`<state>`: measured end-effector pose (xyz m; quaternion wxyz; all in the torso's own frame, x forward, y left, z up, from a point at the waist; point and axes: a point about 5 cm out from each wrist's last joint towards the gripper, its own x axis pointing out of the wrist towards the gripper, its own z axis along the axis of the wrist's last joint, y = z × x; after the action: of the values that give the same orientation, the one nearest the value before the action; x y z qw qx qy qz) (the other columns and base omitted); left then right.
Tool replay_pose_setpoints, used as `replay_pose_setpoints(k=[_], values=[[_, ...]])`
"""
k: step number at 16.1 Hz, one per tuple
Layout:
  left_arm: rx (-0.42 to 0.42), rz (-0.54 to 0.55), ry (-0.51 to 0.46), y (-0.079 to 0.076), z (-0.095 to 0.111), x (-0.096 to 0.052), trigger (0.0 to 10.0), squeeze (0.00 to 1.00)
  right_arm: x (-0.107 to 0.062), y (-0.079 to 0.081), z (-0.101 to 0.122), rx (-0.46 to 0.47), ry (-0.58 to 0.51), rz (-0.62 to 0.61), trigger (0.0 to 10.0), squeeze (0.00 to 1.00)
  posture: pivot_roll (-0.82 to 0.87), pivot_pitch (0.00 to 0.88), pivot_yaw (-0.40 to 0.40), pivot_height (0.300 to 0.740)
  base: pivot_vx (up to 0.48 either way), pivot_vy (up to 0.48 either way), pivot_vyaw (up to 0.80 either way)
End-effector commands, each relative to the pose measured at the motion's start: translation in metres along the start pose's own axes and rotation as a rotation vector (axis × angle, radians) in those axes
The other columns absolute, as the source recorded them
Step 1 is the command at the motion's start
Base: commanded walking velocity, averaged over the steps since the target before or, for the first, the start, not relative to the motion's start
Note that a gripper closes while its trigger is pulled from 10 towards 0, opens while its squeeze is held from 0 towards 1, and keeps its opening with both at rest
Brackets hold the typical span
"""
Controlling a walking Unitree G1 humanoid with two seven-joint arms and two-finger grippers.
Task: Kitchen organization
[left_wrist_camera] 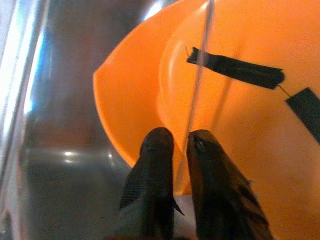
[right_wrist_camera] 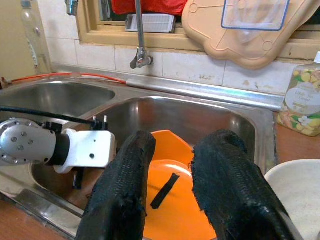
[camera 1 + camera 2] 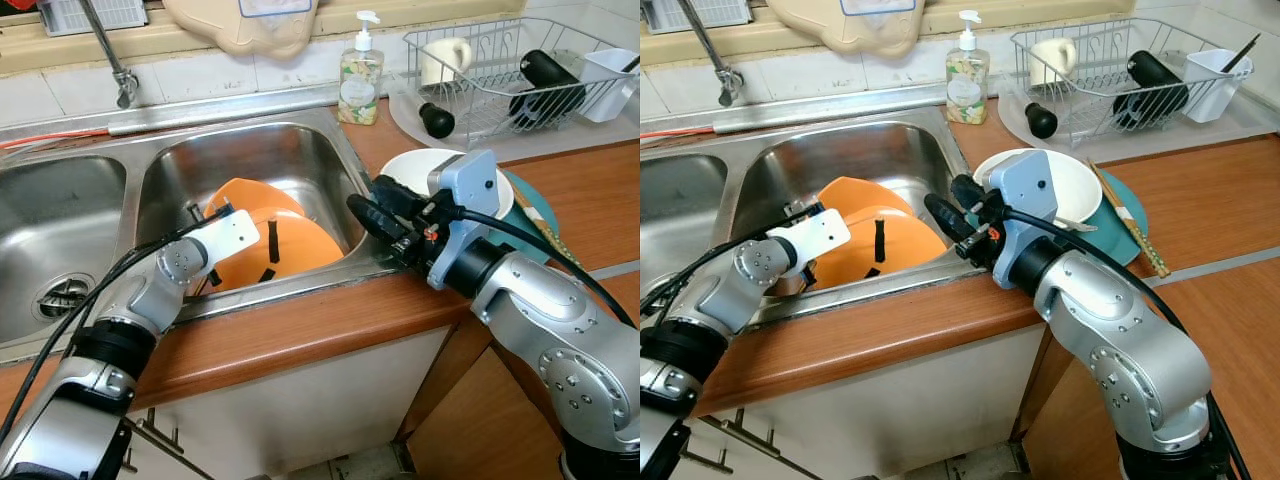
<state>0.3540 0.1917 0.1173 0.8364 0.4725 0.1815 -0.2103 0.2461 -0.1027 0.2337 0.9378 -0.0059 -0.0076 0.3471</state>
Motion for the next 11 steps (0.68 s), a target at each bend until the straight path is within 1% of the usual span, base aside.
replay_pose_setpoints(k=[1,3,4,5,6,7,8,9,11], values=[[-0.002,-0.009,0.012,0.003,0.001,0.001,10.0,1.00,-0.001,-0.003,0.006,-0.013,-0.029,-0.017,10.0,0.00,-0.21,0.000,0.085,0.740,0.000,0.000,0.00],[-0.002,-0.007,0.015,0.003,0.001,0.002,10.0,1.00,-0.002,-0.007,0.009,-0.015,-0.041,-0.038,10.0,0.00,-0.21,0.000,0.086,0.740,0.000,0.000,0.00],[-0.041,0.017,-0.009,0.005,0.003,0.002,10.0,1.00,-0.007,-0.018,0.014,-0.025,-0.062,-0.093,10.0,0.00,-0.22,0.000,0.091,0.740,0.000,0.000,0.00],[-0.045,0.034,-0.026,0.006,0.004,0.002,10.0,1.00,-0.010,-0.023,0.016,-0.030,-0.070,-0.120,10.0,0.00,-0.22,0.000,0.091,0.740,0.000,0.000,0.00],[-0.103,0.052,-0.059,0.008,0.008,0.001,10.0,1.00,-0.013,-0.029,0.018,-0.024,-0.092,-0.155,10.0,0.00,-0.22,0.000,0.092,0.740,0.000,0.000,0.00],[-0.165,0.066,-0.093,0.010,0.011,0.000,10.0,0.89,-0.017,-0.035,0.021,-0.018,-0.111,-0.185,10.0,0.25,-0.22,0.000,0.092,0.740,0.000,0.000,0.00],[-0.281,0.067,-0.198,0.011,0.021,-0.002,10.0,0.00,-0.024,-0.042,0.024,-0.003,-0.141,-0.222,10.0,1.00,-0.22,0.000,0.091,0.740,0.000,0.000,0.00],[-0.398,0.052,-0.349,0.011,0.037,-0.010,10.0,0.00,-0.034,-0.050,0.025,0.010,-0.156,-0.252,10.0,1.00,-0.22,0.000,0.086,0.740,0.000,0.000,0.00],[-0.509,0.027,-0.478,0.010,0.049,-0.018,10.0,0.00,-0.043,-0.055,0.022,0.010,-0.156,-0.280,10.0,1.00,-0.22,0.000,0.082,0.740,0.000,0.000,0.00]])
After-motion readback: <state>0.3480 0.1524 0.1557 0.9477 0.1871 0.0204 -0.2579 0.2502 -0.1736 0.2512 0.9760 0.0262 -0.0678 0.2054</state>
